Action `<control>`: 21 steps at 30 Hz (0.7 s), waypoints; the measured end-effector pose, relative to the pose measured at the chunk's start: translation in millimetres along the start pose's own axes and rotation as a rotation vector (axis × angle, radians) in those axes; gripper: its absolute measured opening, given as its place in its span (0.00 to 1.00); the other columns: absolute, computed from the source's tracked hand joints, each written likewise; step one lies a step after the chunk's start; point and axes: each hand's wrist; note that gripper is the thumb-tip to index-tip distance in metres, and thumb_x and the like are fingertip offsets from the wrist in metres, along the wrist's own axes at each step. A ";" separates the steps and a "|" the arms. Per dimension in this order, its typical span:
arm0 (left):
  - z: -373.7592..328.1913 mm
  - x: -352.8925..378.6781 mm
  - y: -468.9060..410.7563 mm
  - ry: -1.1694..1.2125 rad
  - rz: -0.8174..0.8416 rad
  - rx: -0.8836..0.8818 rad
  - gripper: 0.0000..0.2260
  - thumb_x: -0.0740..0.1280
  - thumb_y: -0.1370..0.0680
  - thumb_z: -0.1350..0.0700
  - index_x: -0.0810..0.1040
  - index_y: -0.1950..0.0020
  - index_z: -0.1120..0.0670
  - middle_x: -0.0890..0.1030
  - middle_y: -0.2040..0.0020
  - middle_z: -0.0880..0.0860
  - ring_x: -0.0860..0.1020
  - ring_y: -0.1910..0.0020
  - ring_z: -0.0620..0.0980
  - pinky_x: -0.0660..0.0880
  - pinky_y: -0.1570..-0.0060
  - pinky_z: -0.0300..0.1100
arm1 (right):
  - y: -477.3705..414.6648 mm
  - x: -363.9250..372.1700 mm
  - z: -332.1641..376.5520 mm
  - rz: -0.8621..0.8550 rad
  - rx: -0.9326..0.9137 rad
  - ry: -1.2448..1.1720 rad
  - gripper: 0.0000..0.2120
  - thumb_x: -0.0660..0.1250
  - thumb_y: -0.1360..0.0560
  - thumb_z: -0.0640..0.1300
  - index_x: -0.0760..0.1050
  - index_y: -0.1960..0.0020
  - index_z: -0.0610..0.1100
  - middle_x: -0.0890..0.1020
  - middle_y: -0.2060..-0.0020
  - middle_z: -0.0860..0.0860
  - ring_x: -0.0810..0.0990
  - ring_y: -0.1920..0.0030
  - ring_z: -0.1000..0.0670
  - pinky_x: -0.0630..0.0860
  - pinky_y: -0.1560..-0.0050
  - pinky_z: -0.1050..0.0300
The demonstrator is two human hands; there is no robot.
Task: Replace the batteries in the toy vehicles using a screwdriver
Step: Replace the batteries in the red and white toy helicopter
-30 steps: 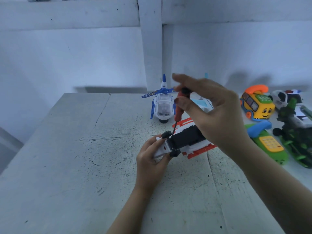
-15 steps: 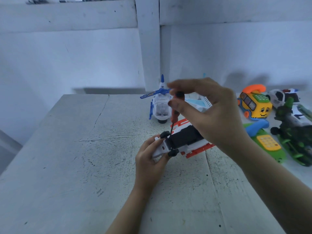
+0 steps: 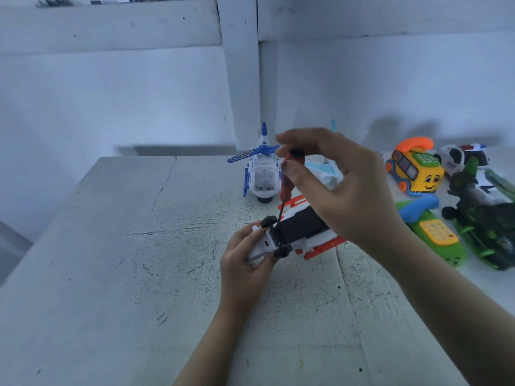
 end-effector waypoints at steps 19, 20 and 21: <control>-3.8 -1.3 -1.4 -0.001 -0.015 0.020 0.21 0.77 0.32 0.46 0.79 0.41 0.49 0.77 0.47 0.40 0.75 0.47 0.32 0.70 0.53 0.24 | 5.9 -2.7 1.6 0.008 -0.017 -0.028 0.10 0.70 0.27 0.49 0.80 0.46 0.52 0.81 0.51 0.54 0.77 0.47 0.61 0.70 0.45 0.69; -4.7 -1.3 -1.7 -0.007 -0.016 0.020 0.21 0.77 0.32 0.45 0.79 0.42 0.50 0.77 0.48 0.41 0.75 0.48 0.32 0.69 0.53 0.23 | 6.6 -3.0 2.3 -0.019 -0.020 -0.033 0.10 0.72 0.29 0.49 0.81 0.47 0.52 0.80 0.54 0.54 0.77 0.49 0.60 0.69 0.47 0.70; -5.4 -1.1 -2.1 -0.016 -0.018 0.019 0.21 0.76 0.32 0.45 0.80 0.42 0.51 0.78 0.49 0.42 0.74 0.48 0.32 0.69 0.53 0.23 | 6.8 -3.6 2.4 -0.044 -0.024 -0.030 0.11 0.73 0.30 0.49 0.81 0.48 0.53 0.80 0.57 0.54 0.77 0.53 0.59 0.70 0.49 0.70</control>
Point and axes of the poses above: each hand's wrist, its own y-axis away from the middle knuckle, its own x-axis out of the palm, z = x × y
